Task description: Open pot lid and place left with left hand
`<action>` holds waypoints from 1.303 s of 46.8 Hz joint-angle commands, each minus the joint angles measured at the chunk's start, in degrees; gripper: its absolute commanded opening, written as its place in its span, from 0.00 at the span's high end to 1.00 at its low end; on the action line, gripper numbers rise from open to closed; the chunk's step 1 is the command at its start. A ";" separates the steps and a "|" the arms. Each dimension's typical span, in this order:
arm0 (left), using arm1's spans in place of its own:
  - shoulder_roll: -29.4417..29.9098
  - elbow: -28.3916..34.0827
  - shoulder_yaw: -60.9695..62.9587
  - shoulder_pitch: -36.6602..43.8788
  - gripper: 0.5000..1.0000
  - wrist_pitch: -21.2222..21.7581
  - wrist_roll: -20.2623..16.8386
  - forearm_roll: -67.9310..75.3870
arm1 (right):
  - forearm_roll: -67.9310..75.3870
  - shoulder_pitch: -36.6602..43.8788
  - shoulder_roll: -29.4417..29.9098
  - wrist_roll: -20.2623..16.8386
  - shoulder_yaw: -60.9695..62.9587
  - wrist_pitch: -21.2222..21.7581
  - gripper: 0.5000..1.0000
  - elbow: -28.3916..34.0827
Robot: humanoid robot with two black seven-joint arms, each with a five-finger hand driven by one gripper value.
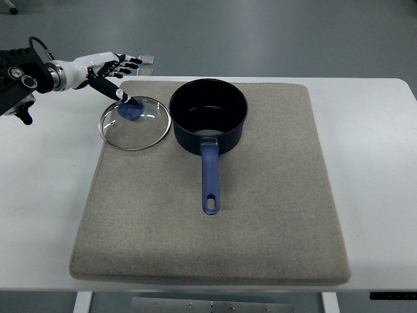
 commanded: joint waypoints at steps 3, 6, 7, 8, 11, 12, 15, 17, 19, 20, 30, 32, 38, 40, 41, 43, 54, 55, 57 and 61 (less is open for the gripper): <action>-2.02 2.83 0.01 -0.04 0.02 -0.03 -0.01 -7.55 | 0.00 0.01 0.00 0.00 0.00 0.00 0.17 0.00; -2.63 3.27 -0.08 -0.04 0.02 -0.03 -0.01 -10.71 | 0.00 0.01 0.00 0.00 0.00 0.00 0.17 0.00; -2.72 3.27 -0.08 -0.04 0.02 -0.03 -0.01 -11.77 | 0.00 0.01 0.00 0.00 0.00 0.00 0.17 0.00; -2.81 3.27 -0.16 0.05 0.02 -0.03 -0.01 -12.91 | 0.00 0.01 0.00 0.00 -0.09 0.00 0.17 0.00; -2.81 3.27 -0.16 0.14 0.02 -0.03 -0.01 -16.95 | 0.00 0.01 0.00 0.00 0.00 0.00 0.17 0.00; -2.81 3.27 -0.16 0.14 0.02 -0.03 -0.01 -18.53 | 0.00 0.01 0.00 0.00 0.00 0.00 0.17 0.00; -2.90 3.18 -0.16 0.57 0.02 -0.12 -0.01 -23.45 | 0.00 0.01 0.00 0.00 0.00 0.00 0.17 0.00; -2.98 3.18 -0.16 1.36 0.02 -0.12 -0.01 -26.88 | 0.00 0.01 0.00 0.00 0.00 0.00 0.17 0.00; -3.16 3.27 -0.16 2.07 0.02 -0.12 -0.01 -30.13 | 0.00 0.01 0.00 0.00 0.00 0.00 0.17 0.00; -3.16 3.27 -0.16 2.33 0.02 -0.12 -0.01 -31.62 | 0.00 0.01 0.00 0.00 0.00 0.00 0.17 0.00; -3.78 3.09 -0.34 3.56 0.02 -1.08 0.08 -44.11 | 0.00 0.01 0.00 0.00 0.00 0.00 0.17 0.00; -3.86 3.09 -0.34 4.18 0.02 -1.35 0.08 -47.27 | 0.00 0.01 0.00 0.00 0.00 0.00 0.17 0.00; -3.95 3.18 -0.34 5.67 0.02 -3.54 0.08 -55.45 | 0.00 0.01 0.00 0.00 0.00 0.00 0.17 0.00; -3.95 3.18 -0.34 5.85 0.02 -4.51 0.16 -56.51 | 0.00 0.01 0.00 0.00 0.00 0.00 0.17 0.00; -3.95 3.18 -0.34 5.85 0.02 -4.95 0.25 -56.77 | 0.00 0.01 0.00 0.00 0.00 0.00 0.17 0.00; -3.95 3.18 -0.34 5.85 0.02 -5.56 0.25 -56.95 | 0.17 0.01 0.00 0.00 0.35 0.09 0.17 0.00; -3.95 2.92 -2.88 7.69 0.02 -7.24 1.56 -61.96 | 0.35 0.01 0.00 0.00 0.35 0.53 0.17 0.35; -3.95 2.92 -3.32 7.87 0.02 -7.32 2.18 -62.22 | 0.35 0.01 0.00 0.00 0.44 0.62 0.17 0.44; -3.87 2.92 -4.11 7.96 0.02 -7.59 3.32 -62.40 | 0.35 0.01 0.00 0.00 0.44 0.62 0.17 0.53; -3.95 3.09 -6.66 8.66 0.02 -8.46 4.73 -62.66 | 0.35 0.01 0.00 0.00 0.44 0.62 0.17 0.62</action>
